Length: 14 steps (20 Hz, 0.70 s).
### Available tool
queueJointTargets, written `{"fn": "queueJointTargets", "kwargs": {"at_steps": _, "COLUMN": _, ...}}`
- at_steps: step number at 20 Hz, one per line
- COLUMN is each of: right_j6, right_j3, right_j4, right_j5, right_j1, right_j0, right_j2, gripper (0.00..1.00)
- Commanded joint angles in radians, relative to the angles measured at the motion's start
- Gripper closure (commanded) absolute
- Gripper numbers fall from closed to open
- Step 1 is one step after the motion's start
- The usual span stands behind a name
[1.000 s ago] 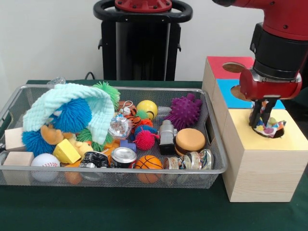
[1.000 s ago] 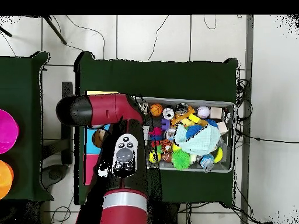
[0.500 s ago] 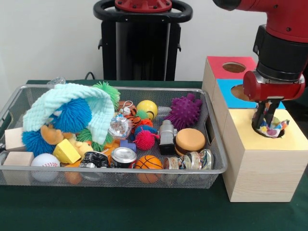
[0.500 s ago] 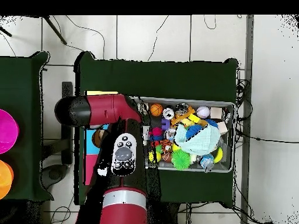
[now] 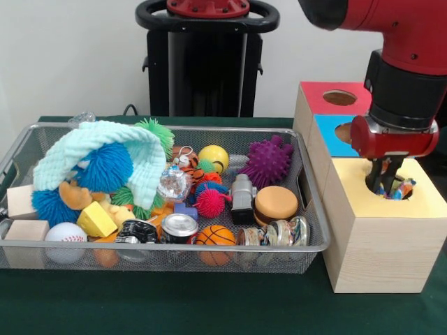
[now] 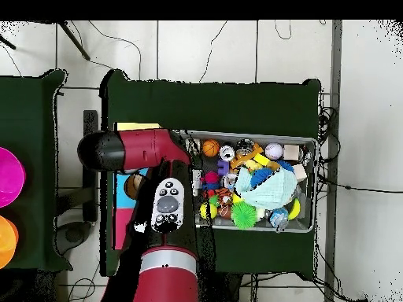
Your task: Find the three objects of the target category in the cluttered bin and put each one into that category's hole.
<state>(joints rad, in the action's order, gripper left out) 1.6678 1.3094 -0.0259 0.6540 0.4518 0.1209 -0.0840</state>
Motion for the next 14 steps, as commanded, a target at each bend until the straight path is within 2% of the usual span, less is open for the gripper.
{"fn": "queueJointTargets", "kwargs": {"at_steps": 1, "right_j6": 0.08, "right_j3": 0.105, "right_j4": 0.064, "right_j5": -0.053, "right_j1": -0.116, "right_j0": -0.016, "right_j2": 0.058, "gripper": 1.0}}
{"fn": "queueJointTargets", "kwargs": {"at_steps": 7, "right_j6": 0.086, "right_j3": 0.07, "right_j4": 0.079, "right_j5": -0.099, "right_j1": -0.16, "right_j0": -0.005, "right_j2": 0.034, "gripper": 1.0}}
{"fn": "queueJointTargets", "kwargs": {"at_steps": 14, "right_j6": 0.071, "right_j3": 0.077, "right_j4": 0.086, "right_j5": -0.134, "right_j1": -0.157, "right_j0": -0.018, "right_j2": 0.027, "gripper": 1.0}}
